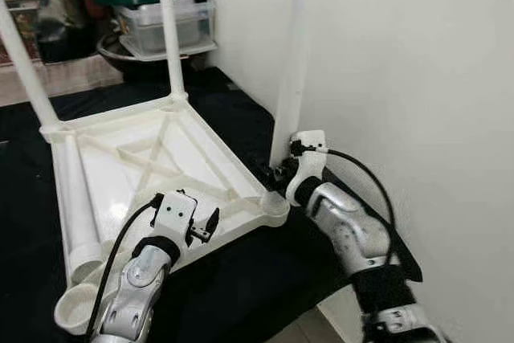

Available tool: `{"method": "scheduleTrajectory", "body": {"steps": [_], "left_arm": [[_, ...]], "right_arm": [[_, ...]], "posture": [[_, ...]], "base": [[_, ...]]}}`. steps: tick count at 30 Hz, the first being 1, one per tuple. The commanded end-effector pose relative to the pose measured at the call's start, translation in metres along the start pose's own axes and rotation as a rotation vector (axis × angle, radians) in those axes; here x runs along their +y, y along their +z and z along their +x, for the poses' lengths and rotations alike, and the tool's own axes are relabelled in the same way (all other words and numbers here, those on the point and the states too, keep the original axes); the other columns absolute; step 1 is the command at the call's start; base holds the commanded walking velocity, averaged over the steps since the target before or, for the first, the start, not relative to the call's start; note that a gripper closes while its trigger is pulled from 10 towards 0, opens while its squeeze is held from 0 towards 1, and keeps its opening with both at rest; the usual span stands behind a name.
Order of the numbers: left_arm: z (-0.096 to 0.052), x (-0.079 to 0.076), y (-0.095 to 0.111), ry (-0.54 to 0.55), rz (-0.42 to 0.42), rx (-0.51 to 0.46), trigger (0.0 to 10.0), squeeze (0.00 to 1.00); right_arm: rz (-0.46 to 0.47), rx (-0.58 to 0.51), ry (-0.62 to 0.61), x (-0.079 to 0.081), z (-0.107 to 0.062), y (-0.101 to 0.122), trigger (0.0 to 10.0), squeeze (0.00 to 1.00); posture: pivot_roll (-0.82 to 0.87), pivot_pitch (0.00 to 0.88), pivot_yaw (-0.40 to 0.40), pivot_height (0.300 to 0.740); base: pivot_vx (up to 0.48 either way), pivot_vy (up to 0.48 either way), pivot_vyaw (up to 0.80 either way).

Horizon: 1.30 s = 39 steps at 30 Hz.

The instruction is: Building children table

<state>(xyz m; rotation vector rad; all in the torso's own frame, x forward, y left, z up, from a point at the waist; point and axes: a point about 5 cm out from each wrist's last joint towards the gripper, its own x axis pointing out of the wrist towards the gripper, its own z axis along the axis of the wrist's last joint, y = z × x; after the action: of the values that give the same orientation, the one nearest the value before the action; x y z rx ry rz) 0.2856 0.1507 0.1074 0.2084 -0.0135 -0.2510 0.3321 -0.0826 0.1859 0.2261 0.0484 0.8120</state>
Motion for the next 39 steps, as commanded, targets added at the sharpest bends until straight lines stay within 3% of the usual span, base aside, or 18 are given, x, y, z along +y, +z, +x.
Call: {"method": "scheduleTrajectory", "body": {"steps": [1, 4, 5, 7, 8, 11, 13, 15, 16, 17, 21, 22, 23, 28, 29, 33, 34, 39], "left_arm": [[0.000, 0.000, -0.004, -0.005, 0.011, 0.016, 10.0, 0.00], [-0.002, -0.001, -0.003, -0.002, 0.010, 0.013, 10.0, 0.00], [-0.003, -0.001, -0.004, 0.002, 0.008, 0.015, 10.0, 0.00], [-0.003, 0.000, -0.005, 0.005, 0.008, 0.016, 10.0, 0.00], [-0.004, 0.000, -0.004, 0.008, 0.008, 0.016, 10.0, 0.00], [-0.004, 0.001, -0.005, 0.009, 0.009, 0.016, 10.0, 0.00], [-0.004, 0.001, -0.005, 0.010, 0.009, 0.017, 10.0, 0.00], [-0.004, 0.000, -0.005, 0.008, 0.010, 0.018, 10.0, 0.00], [-0.004, 0.000, -0.005, 0.008, 0.010, 0.018, 10.0, 0.00], [-0.004, 0.000, -0.005, 0.004, 0.010, 0.017, 10.0, 0.00], [-0.003, 0.000, -0.005, 0.002, 0.010, 0.018, 10.0, 0.00], [-0.001, 0.000, -0.004, 0.001, 0.011, 0.016, 10.0, 0.00], [0.000, -0.001, -0.004, -0.001, 0.011, 0.015, 10.0, 0.00], [0.001, -0.002, -0.004, -0.004, 0.011, 0.014, 10.0, 0.00], [0.001, -0.002, -0.003, -0.005, 0.010, 0.013, 10.0, 0.00], [0.000, -0.003, -0.003, -0.005, 0.009, 0.011, 10.0, 0.00], [-0.001, 0.000, -0.004, 0.003, 0.006, 0.015, 10.0, 0.00], [-0.001, 0.000, -0.005, 0.009, 0.005, 0.017, 10.0, 0.00]], "right_arm": [[0.009, -0.016, 0.277, 0.033, 0.005, 0.006, 10.0, 0.00], [-0.041, 0.009, 0.501, 0.051, -0.008, 0.006, 10.0, 0.00], [-0.061, 0.032, 0.540, 0.054, -0.011, 0.000, 7.5, 0.00], [-0.073, 0.047, 0.559, 0.055, -0.012, -0.005, 7.5, 0.00], [-0.071, 0.064, 0.579, 0.056, -0.012, -0.011, 1.1, 0.00], [-0.066, 0.077, 0.547, 0.053, -0.010, -0.014, 0.0, 0.00], [-0.072, 0.091, 0.487, 0.048, -0.006, -0.017, 0.0, 0.00], [-0.080, 0.157, 0.067, 0.013, 0.009, -0.028, 0.0, 0.00], [-0.080, 0.157, 0.067, 0.013, 0.009, -0.028, 0.0, 0.00], [-0.061, 0.201, -0.220, -0.013, 0.008, -0.036, 0.0, 0.00], [-0.051, 0.257, -0.659, -0.049, -0.012, -0.049, 0.0, 0.00], [-0.049, 0.250, -0.747, -0.050, -0.020, -0.054, 7.1, 0.00], [-0.063, 0.225, -0.678, -0.042, -0.016, -0.053, 10.0, 0.00], [-0.042, 0.183, -0.535, -0.028, -0.009, -0.050, 10.0, 0.00], [-0.005, 0.136, -0.457, -0.021, -0.007, -0.046, 10.0, 1.00], [0.012, 0.106, -0.405, -0.018, -0.005, -0.042, 10.0, 1.00], [-0.015, 0.103, -0.195, -0.006, 0.003, -0.032, 10.0, 0.00], [-0.054, 0.060, 0.273, 0.030, -0.005, -0.011, 10.0, 0.00]], "posture": [[0.09, 0.000, -0.046, 0.740], [0.10, 0.000, -0.054, 0.740], [0.10, 0.000, -0.057, 0.740], [0.10, 0.000, -0.057, 0.740], [0.11, 0.000, -0.060, 0.740], [0.11, 0.000, -0.060, 0.740], [0.11, 0.000, -0.060, 0.740], [0.10, 0.000, -0.051, 0.740], [0.10, 0.000, -0.051, 0.740], [0.10, 0.000, -0.049, 0.740], [0.09, 0.000, -0.046, 0.740], [0.09, 0.000, -0.044, 0.740], [0.09, 0.000, -0.042, 0.740], [0.08, 0.000, -0.040, 0.740], [0.09, 0.000, -0.044, 0.740], [0.09, 0.000, -0.046, 0.740], [0.09, 0.000, -0.053, 0.740], [0.09, 0.000, -0.054, 0.740]], "base": [[0.000, 0.000, 0.00], [0.000, 0.000, 0.00], [0.000, 0.000, 0.00], [0.000, 0.000, 0.00], [0.000, 0.000, 0.00], [0.000, 0.000, 0.00], [0.000, 0.000, 0.00], [0.000, 0.000, 0.00], [0.000, 0.000, 0.00], [0.000, 0.000, 0.00], [0.000, 0.000, 0.00], [0.000, 0.000, 0.00], [0.000, 0.000, 0.00], [0.000, 0.000, 0.00], [0.000, 0.000, 0.00], [0.000, 0.000, 0.00], [0.000, 0.000, 0.00], [0.000, 0.000, 0.00]]}}
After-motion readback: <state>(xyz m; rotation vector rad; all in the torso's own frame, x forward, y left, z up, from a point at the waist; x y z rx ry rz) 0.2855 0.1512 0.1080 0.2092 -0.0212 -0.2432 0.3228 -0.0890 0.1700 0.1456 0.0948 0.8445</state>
